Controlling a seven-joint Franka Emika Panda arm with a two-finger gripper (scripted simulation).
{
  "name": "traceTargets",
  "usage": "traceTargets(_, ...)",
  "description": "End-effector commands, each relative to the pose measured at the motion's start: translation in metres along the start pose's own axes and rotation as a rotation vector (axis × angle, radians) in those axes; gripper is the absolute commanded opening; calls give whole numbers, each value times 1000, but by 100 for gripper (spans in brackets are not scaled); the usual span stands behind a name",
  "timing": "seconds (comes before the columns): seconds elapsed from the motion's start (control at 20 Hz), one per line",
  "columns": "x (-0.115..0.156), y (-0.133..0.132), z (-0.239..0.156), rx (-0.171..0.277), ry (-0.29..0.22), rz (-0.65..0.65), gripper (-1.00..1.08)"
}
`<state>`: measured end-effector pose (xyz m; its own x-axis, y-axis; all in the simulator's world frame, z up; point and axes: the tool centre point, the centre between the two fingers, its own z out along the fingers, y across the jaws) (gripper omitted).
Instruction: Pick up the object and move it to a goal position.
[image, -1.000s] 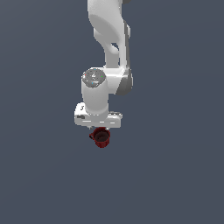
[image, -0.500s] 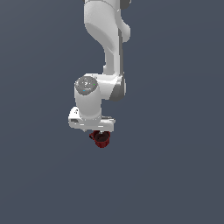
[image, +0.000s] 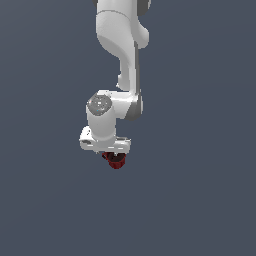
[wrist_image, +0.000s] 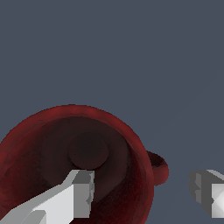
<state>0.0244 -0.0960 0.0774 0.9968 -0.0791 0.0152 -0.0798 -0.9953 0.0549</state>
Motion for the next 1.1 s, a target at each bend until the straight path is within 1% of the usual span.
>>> traceTargets(0.0,0,0,5,0,1,0,68)
traceTargets(0.05,0,0,5,0,1,0,68)
traceTargets(0.1,0,0,5,0,1,0,-100)
traceTargets(0.7,0,2,3,-2,2,3,-100)
traceTargets(1.05,-5,-5,-16,-2,2,3,-100)
